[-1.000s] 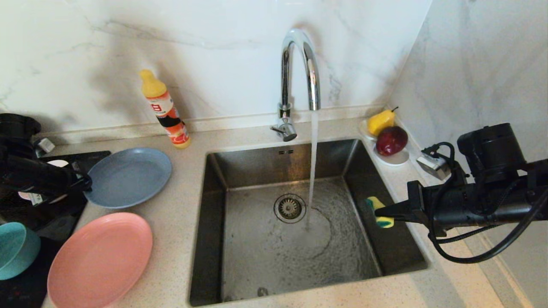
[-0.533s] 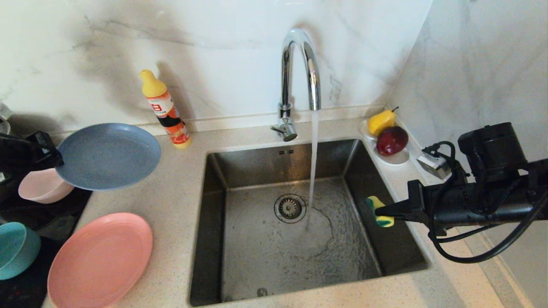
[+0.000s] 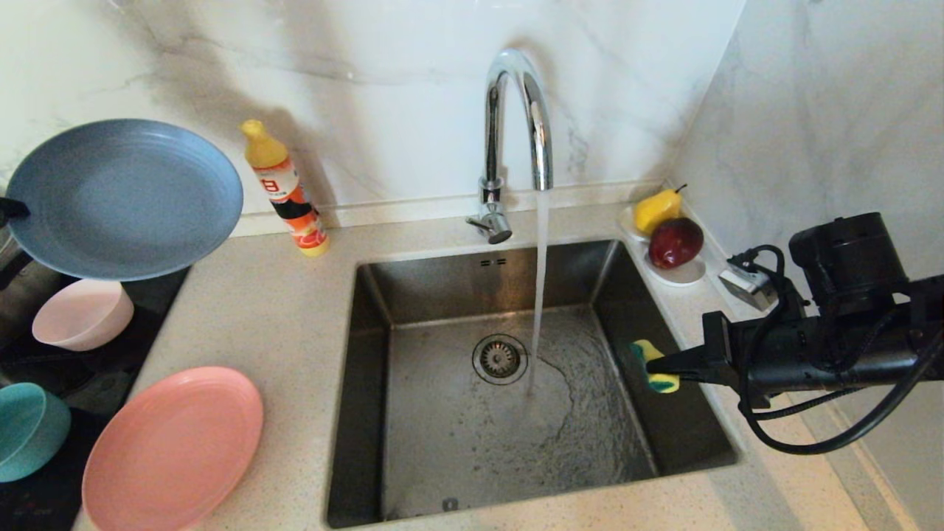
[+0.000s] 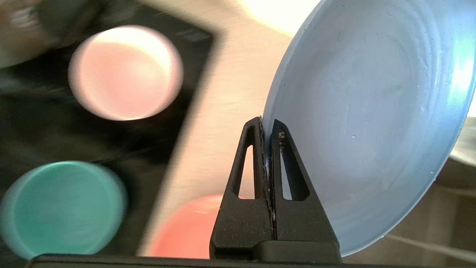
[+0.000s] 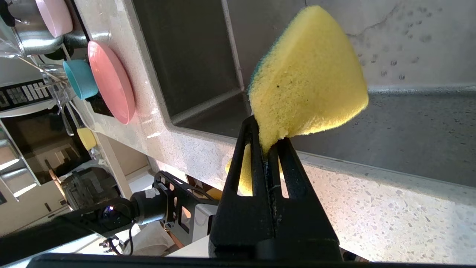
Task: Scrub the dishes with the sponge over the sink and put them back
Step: Wash the plate
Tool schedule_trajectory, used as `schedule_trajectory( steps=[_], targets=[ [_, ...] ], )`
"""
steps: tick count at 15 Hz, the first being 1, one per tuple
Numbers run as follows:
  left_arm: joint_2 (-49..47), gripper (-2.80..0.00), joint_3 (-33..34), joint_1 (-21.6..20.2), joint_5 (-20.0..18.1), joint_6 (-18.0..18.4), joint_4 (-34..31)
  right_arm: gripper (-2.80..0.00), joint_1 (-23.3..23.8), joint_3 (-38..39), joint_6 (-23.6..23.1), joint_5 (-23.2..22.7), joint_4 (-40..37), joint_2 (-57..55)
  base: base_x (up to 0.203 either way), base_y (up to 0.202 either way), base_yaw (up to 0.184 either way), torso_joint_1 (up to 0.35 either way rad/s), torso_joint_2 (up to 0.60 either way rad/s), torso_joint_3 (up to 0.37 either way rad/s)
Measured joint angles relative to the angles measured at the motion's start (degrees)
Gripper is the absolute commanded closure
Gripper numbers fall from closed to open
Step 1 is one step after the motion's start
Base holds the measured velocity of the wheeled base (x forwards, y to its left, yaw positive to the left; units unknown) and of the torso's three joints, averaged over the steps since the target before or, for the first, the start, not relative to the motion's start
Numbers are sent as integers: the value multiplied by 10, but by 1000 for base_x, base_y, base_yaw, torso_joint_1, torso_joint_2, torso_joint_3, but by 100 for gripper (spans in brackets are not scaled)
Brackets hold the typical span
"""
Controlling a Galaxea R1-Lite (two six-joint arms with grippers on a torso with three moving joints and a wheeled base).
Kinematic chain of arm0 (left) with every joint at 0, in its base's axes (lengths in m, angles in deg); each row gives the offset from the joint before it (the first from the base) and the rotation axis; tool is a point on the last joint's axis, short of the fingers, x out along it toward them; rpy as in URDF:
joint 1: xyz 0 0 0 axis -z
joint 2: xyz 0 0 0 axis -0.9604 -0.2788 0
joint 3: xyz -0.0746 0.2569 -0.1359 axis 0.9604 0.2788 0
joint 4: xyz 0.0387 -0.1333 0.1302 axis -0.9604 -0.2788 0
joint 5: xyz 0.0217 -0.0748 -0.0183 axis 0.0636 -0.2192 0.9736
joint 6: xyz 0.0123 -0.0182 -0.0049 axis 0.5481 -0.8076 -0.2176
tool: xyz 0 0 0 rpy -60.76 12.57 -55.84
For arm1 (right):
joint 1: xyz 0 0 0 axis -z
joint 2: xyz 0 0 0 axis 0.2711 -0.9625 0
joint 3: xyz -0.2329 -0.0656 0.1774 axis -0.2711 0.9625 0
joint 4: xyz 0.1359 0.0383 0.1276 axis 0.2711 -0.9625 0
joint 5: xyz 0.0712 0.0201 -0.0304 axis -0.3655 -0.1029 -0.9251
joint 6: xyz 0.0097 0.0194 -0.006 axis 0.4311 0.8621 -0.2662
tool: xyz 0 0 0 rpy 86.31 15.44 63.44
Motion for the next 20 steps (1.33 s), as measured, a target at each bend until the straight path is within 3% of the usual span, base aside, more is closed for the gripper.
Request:
schedule_trajectory(
  steps=[3, 6, 12, 17, 20],
  targets=[
    [39, 0, -7, 43, -32, -33, -4, 0, 0, -2, 0, 0, 1, 1, 0, 0, 0, 0, 0, 0],
    [50, 0, -3, 141, -23, -45, -29, 0, 0, -2, -2, 1, 1, 9, 0, 0, 0, 0, 0, 0],
    [32, 0, 51, 395, 94, -97, -31, 0, 16, 3, 0, 0, -1, 32, 0, 0, 0, 0, 0, 0],
    [-35, 0, 127, 501, 149, -120, 94, 0, 32, 9, 0, 0, -5, 63, 0, 0, 0, 0, 0, 0],
    [-88, 0, 135, 545, 174, -127, 130, 0, 38, 18, 0, 0, -2, 73, 0, 0, 0, 0, 0, 0]
  ],
)
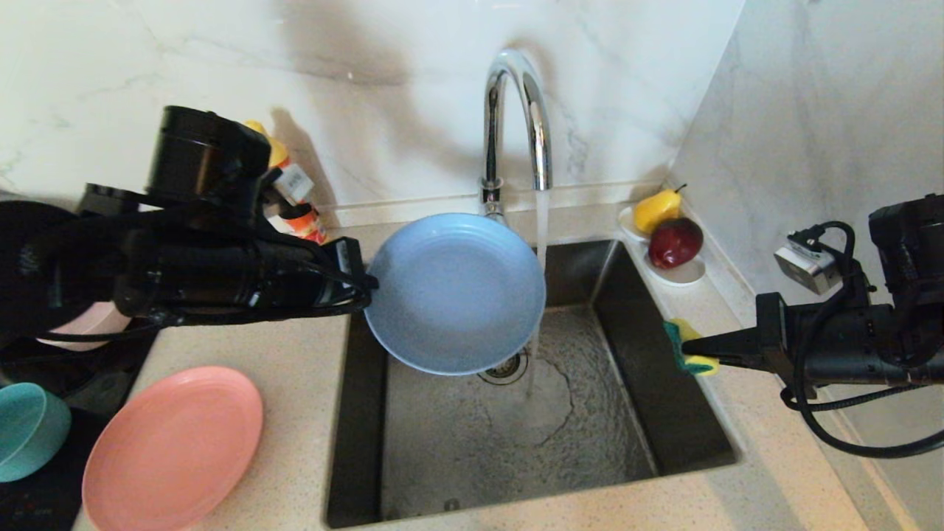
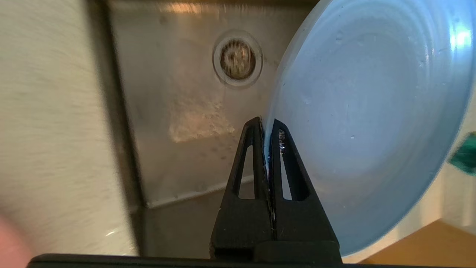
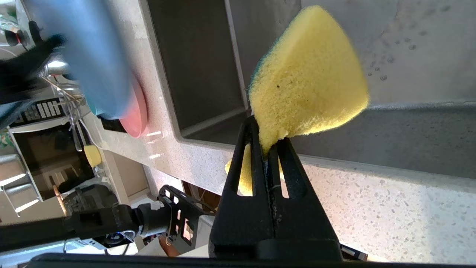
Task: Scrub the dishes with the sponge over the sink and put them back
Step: Wash the plate
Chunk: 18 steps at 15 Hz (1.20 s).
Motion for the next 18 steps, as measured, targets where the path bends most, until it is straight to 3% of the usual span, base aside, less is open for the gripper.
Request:
schedule_trajectory(
  steps=[6, 14, 16, 18],
  targets=[
    [-94, 0, -8, 66, 18, -16, 81, 0, 1, 11, -1, -7, 2, 13, 0, 0, 0, 0, 0, 0],
    [-182, 0, -69, 115, 45, -43, 89, 0, 2, 15, -2, -7, 3, 17, 0, 0, 0, 0, 0, 0],
    [-186, 0, -65, 115, 75, -40, 83, 0, 1, 14, -2, -7, 2, 17, 0, 0, 0, 0, 0, 0],
    [-186, 0, -49, 106, 137, -20, 82, 0, 1, 13, -2, -8, 3, 18, 0, 0, 0, 0, 0, 0]
  ],
)
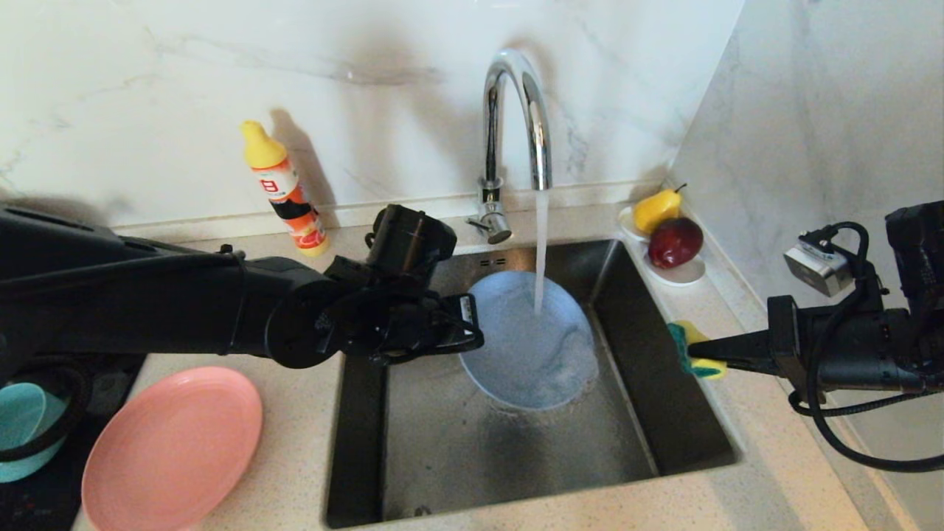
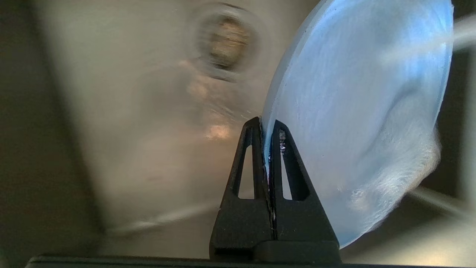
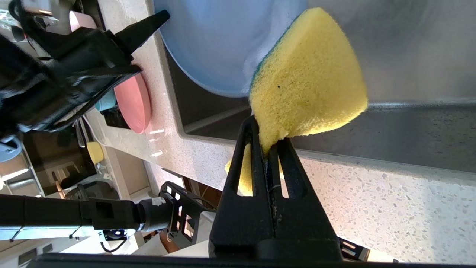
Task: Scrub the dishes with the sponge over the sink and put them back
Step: Wash the plate
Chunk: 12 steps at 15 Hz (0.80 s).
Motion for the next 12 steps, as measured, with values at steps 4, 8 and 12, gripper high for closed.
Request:
schedule_trajectory(
  steps=[4, 8, 12],
  targets=[
    [20, 0, 29, -38, 92, 76, 3, 0, -1, -2, 0, 0, -1, 0, 0, 0, 0, 0, 0, 0],
    [33, 0, 42, -65, 207, 172, 9, 0, -1, -6, 0, 0, -2, 1, 0, 0, 0, 0, 0, 0],
    [56, 0, 51, -69, 216, 175, 24, 0, -4, -5, 1, -3, -4, 1, 0, 0, 0, 0, 0, 0]
  ],
)
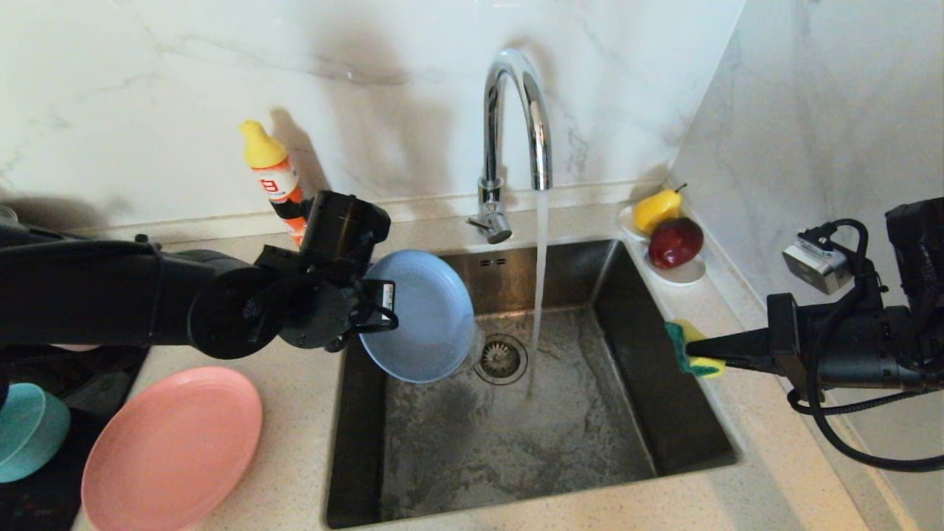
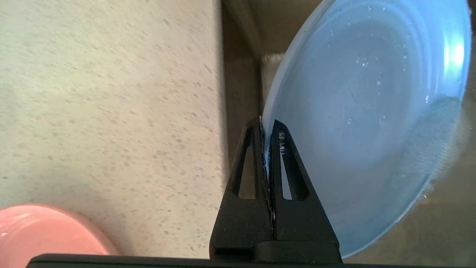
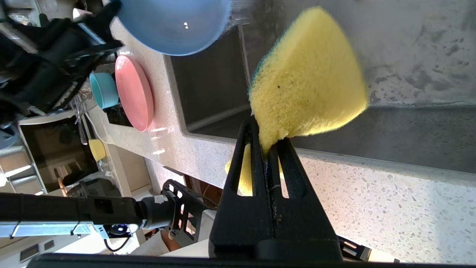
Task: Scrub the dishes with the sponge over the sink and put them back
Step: Wash the plate, then wipe the plate
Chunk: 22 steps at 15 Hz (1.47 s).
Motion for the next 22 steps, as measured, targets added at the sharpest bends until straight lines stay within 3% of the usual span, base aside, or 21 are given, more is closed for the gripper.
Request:
schedule_trajectory(
  steps=[6, 8, 11, 13, 17, 20, 22],
  targets=[
    [112, 0, 63, 0, -18, -7, 13, 0, -38, -7, 0, -2, 2, -3, 0, 0, 0, 0, 0, 0],
    [162, 0, 119, 1, -78, -10, 38, 0, -74, -12, 1, -2, 2, -6, 0, 0, 0, 0, 0, 0],
    [220, 0, 198, 1, -211, -39, 80, 0, -143, -28, 4, 0, 0, -13, 0, 0, 0, 0, 0, 0],
    [239, 0, 225, 1, -248, -59, 84, 0, -196, -40, 4, 4, -1, -20, 0, 0, 0, 0, 0, 0],
    [245, 0, 269, 5, -257, -54, 142, 0, -263, -83, 4, 6, -12, -36, 0, 0, 0, 0, 0, 0],
    [238, 0, 303, 21, -258, -48, 207, 0, -290, -117, 4, 6, -15, -67, 0, 0, 0, 0, 0, 0],
    [232, 0, 313, 31, -257, -41, 214, 0, -307, -141, 4, 7, -15, -96, 0, 0, 0, 0, 0, 0]
  ],
)
